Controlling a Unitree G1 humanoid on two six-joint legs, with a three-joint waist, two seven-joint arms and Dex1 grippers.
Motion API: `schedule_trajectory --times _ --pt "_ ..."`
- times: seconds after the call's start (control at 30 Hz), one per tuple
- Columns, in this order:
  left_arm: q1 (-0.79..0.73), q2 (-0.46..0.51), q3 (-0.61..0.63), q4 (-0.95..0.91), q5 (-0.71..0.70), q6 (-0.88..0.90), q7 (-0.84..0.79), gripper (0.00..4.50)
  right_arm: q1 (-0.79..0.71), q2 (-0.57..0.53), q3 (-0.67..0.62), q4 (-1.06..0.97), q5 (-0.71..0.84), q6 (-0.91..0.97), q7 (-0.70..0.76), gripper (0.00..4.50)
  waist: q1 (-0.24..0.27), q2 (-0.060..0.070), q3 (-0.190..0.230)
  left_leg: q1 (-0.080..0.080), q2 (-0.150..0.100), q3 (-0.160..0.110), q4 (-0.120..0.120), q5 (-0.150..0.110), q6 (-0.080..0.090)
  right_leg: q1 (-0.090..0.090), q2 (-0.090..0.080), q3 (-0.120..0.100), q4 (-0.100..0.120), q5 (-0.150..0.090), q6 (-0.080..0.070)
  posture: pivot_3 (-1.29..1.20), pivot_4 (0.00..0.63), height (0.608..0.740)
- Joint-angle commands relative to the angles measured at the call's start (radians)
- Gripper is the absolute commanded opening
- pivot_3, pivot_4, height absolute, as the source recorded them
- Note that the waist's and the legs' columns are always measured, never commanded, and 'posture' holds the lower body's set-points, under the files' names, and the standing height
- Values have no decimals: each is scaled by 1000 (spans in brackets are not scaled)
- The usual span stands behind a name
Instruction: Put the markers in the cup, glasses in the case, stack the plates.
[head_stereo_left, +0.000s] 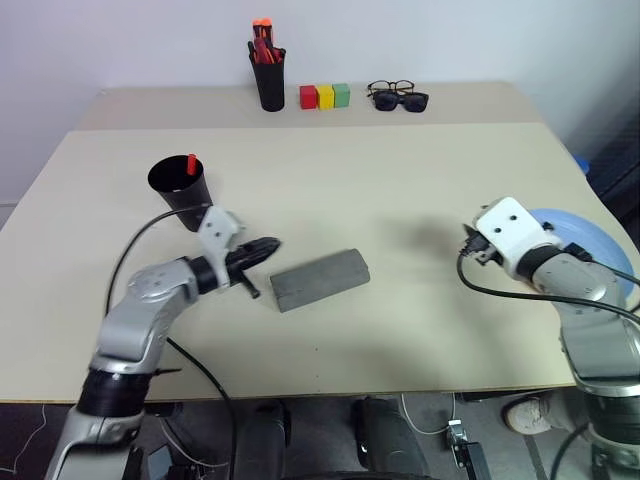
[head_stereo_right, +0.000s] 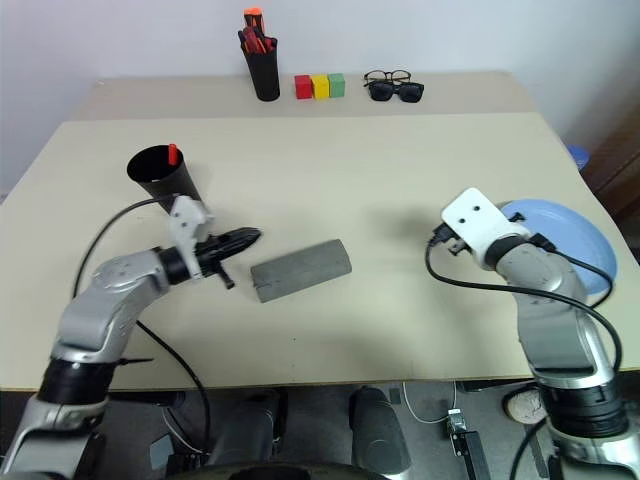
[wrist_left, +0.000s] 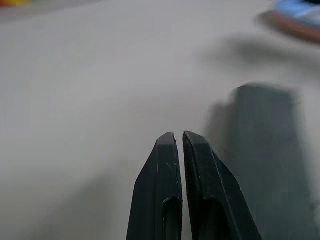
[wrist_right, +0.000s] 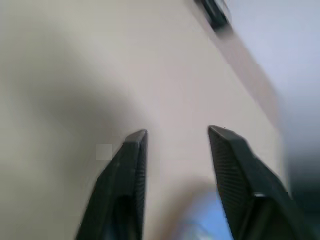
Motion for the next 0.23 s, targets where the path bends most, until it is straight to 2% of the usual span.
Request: schedule_trajectory --times 0.03,0.13,0.23 --pt "104 27 136 -66 11 -70 44 191 -22 54 -80 5 139 -37 36 1863 6 0 0 0 -1 0 0 0 0 0 -1 0 0 0 0 0 150 740" --pt "206 38 243 -97 -8 -73 69 191 -41 100 -117 49 262 -21 83 1863 12 0 0 0 -1 0 1 0 0 1 -2 0 -1 0 0 0 150 740" --pt "248 40 270 -113 -2 -80 84 191 -64 99 -109 110 303 -40 112 1863 20 0 0 0 -1 0 1 0 0 1 -2 0 -1 0 0 0 150 740"
